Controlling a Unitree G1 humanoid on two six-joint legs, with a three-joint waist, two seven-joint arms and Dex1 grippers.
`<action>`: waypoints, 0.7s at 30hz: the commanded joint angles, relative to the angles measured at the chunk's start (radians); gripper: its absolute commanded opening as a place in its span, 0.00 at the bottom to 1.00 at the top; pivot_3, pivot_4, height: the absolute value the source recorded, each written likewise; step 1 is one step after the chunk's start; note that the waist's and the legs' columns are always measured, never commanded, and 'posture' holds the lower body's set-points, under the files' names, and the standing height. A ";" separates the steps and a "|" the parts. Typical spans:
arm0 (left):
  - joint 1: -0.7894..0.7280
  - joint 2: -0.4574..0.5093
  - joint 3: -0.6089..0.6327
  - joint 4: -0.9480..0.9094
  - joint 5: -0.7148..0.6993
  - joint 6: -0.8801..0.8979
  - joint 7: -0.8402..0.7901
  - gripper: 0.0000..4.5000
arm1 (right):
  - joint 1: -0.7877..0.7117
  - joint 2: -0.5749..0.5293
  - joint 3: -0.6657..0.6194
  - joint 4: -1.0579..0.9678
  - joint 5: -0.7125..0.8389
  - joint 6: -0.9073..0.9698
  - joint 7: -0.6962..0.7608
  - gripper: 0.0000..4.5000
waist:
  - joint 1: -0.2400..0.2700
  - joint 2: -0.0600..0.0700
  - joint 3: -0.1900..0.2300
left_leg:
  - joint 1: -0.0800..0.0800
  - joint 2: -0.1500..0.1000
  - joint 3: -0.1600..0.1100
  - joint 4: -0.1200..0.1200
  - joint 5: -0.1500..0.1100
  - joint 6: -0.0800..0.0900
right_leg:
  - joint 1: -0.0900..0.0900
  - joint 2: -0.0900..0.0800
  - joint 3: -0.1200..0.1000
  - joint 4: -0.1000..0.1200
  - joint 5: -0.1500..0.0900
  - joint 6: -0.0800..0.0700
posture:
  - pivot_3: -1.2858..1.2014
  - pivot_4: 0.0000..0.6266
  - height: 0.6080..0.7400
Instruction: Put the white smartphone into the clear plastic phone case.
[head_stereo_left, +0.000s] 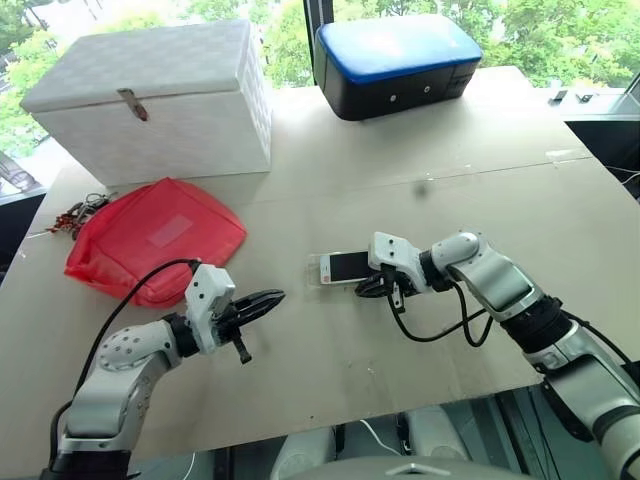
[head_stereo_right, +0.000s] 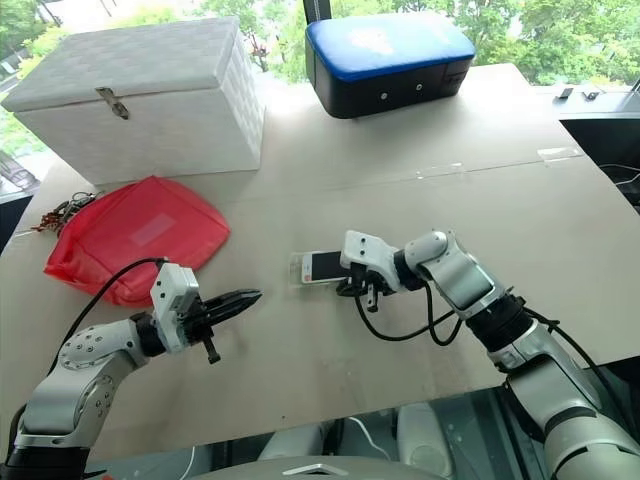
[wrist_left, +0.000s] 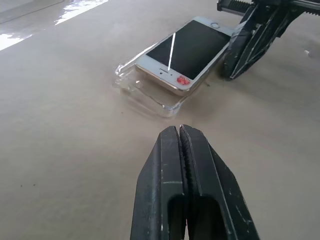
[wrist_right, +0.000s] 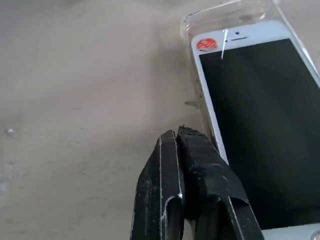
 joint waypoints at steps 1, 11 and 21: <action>0.009 -0.003 0.004 -0.032 -0.011 -0.007 0.003 0.01 | -0.006 -0.010 -0.029 -0.062 0.051 0.013 0.050 0.00 | 0.001 0.000 0.000 | 0.000 0.000 0.000 0.000 0.000 0.000 | 0.000 0.000 0.000 0.000 0.000 0.000 | 0.52 0.24 1.00; 0.020 -0.007 0.003 -0.039 -0.012 -0.011 0.008 0.01 | -0.064 0.142 -0.106 -0.071 0.104 0.074 -0.118 0.00 | -0.001 0.000 0.000 | 0.000 0.000 0.000 0.000 0.000 0.000 | 0.000 0.000 0.000 0.000 0.000 0.000 | 0.52 0.24 1.00; 0.003 -0.017 -0.009 -0.034 -0.005 -0.011 0.015 0.01 | -0.051 0.161 0.113 0.227 -0.116 -0.096 -0.130 0.00 | -0.006 -0.001 -0.002 | 0.004 0.000 0.001 -0.001 0.000 0.000 | 0.002 0.000 -0.001 0.000 0.000 0.000 | 0.52 0.24 1.00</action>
